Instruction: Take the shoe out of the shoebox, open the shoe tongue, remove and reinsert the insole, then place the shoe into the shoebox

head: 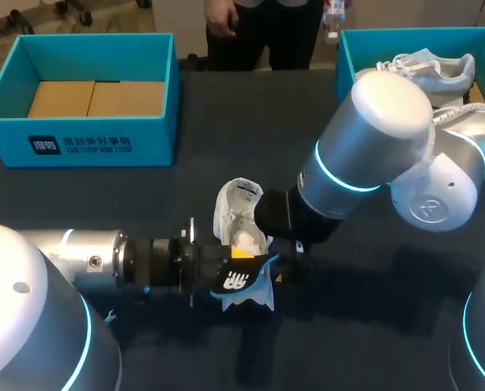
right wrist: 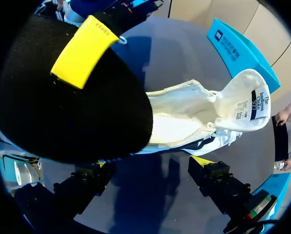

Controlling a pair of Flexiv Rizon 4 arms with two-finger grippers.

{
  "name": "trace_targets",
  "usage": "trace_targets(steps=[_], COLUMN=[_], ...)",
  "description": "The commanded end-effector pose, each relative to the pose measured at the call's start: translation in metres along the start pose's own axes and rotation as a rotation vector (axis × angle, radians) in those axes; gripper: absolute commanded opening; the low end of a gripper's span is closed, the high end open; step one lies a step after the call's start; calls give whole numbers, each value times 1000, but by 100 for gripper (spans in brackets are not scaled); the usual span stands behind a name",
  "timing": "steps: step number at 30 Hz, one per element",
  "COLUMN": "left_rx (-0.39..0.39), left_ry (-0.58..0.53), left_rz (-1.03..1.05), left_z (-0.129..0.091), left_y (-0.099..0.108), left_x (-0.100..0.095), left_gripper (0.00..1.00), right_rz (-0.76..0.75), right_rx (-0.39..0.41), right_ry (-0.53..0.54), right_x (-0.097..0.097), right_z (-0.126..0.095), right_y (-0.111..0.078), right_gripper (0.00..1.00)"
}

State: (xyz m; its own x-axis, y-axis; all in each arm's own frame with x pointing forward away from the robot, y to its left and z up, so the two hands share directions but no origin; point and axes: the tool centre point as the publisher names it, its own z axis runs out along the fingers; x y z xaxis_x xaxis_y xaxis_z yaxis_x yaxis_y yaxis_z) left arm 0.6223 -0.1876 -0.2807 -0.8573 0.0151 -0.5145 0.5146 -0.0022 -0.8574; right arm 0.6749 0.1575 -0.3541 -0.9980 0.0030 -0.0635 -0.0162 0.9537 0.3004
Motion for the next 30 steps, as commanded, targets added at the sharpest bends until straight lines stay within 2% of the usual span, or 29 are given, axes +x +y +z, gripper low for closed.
trace_targets(steps=[1, 10, 30], left_rx=[-1, -51, -109], left_ry=[4, 12, 13], left_rz=[-5, -18, -29], left_z=[7, 5, 2], left_y=[9, 22, 47], left_x=[-4, -4, -5], left_gripper=[0, 0, 0], right_rz=[0, 0, 0], right_rx=[-1, -1, -1], right_ry=[-2, -2, -2], right_x=[1, 1, 1], right_z=[1, 1, 1], right_y=[0, 0, 0], right_gripper=[100, 100, 100])
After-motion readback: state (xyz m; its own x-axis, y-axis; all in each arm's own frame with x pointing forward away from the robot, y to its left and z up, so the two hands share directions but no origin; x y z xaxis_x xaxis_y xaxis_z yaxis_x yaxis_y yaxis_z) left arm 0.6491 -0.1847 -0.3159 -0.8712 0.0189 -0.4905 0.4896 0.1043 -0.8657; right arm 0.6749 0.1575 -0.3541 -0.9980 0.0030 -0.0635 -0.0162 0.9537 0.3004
